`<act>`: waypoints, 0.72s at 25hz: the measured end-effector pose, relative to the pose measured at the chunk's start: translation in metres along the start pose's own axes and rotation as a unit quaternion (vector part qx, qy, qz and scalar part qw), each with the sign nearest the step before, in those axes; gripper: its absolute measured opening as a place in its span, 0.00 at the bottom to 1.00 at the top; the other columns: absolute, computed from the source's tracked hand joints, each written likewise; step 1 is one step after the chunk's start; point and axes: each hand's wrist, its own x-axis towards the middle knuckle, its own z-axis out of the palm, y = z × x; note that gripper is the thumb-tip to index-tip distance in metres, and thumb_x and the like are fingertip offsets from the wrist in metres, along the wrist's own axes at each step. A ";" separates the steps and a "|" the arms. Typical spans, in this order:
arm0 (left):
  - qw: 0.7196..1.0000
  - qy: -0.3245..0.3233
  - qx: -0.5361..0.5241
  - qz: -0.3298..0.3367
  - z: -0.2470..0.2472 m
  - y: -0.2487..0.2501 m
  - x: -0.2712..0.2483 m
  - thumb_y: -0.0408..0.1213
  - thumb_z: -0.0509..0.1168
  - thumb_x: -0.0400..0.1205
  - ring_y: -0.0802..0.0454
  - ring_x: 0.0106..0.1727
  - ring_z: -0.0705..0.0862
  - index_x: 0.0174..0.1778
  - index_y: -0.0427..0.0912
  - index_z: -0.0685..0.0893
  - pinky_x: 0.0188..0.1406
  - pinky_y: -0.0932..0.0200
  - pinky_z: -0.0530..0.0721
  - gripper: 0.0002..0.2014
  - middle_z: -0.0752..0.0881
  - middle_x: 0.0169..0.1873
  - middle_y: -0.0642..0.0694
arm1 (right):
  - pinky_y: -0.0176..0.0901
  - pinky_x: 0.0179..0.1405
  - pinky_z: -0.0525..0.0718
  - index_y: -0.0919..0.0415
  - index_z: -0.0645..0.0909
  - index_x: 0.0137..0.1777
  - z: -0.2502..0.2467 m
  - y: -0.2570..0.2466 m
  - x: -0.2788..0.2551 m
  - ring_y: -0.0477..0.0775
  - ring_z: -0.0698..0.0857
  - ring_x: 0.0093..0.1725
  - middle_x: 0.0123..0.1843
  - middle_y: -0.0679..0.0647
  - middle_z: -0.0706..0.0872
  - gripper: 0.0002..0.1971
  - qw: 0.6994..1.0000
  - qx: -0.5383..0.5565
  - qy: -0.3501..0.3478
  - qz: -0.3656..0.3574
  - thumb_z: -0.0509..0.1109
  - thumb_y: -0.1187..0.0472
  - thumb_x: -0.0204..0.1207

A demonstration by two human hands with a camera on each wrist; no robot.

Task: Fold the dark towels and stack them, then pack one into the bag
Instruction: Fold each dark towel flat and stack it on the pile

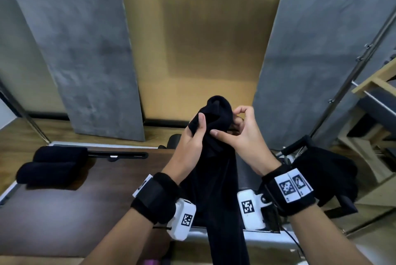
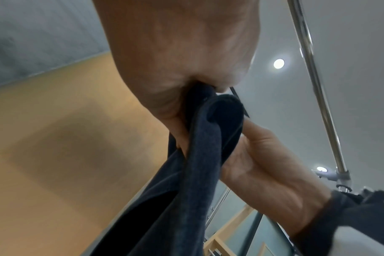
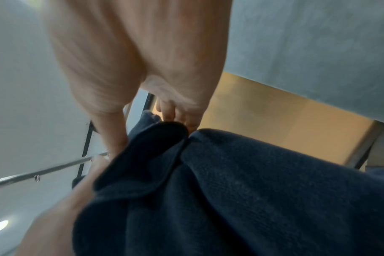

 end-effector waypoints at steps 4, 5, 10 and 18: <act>0.996 0.022 0.082 -0.006 -0.036 -0.007 -0.031 0.80 0.56 0.81 0.62 0.65 0.87 0.60 0.57 0.75 0.71 0.42 0.86 0.30 0.90 0.54 0.63 | 0.57 0.64 0.87 0.52 0.87 0.60 0.033 0.002 -0.028 0.47 0.89 0.58 0.62 0.46 0.89 0.10 0.984 -0.157 0.077 -0.037 0.79 0.58 0.81; 0.994 0.019 0.111 -0.004 -0.048 -0.008 -0.040 0.80 0.56 0.81 0.61 0.61 0.88 0.57 0.53 0.72 0.67 0.40 0.88 0.32 0.89 0.50 0.60 | 0.57 0.68 0.86 0.51 0.89 0.63 0.044 0.002 -0.037 0.43 0.87 0.63 0.67 0.46 0.88 0.11 0.983 -0.164 0.074 -0.029 0.77 0.54 0.82; 0.986 -0.023 0.161 0.022 -0.109 -0.001 -0.095 0.74 0.54 0.86 0.51 0.50 0.88 0.52 0.46 0.78 0.50 0.55 0.88 0.31 0.88 0.43 0.52 | 0.37 0.81 0.72 0.53 0.78 0.82 0.120 0.000 -0.095 0.34 0.73 0.80 0.81 0.39 0.77 0.40 0.971 -0.235 -0.048 -0.006 0.81 0.37 0.72; 0.983 -0.013 0.166 0.078 -0.248 0.029 -0.183 0.55 0.75 0.83 0.52 0.41 0.93 0.47 0.47 0.89 0.36 0.45 0.90 0.13 0.93 0.38 0.50 | 0.60 0.62 0.87 0.57 0.91 0.56 0.193 -0.019 -0.140 0.47 0.91 0.55 0.52 0.45 0.94 0.07 0.947 -0.282 0.146 -0.053 0.72 0.62 0.86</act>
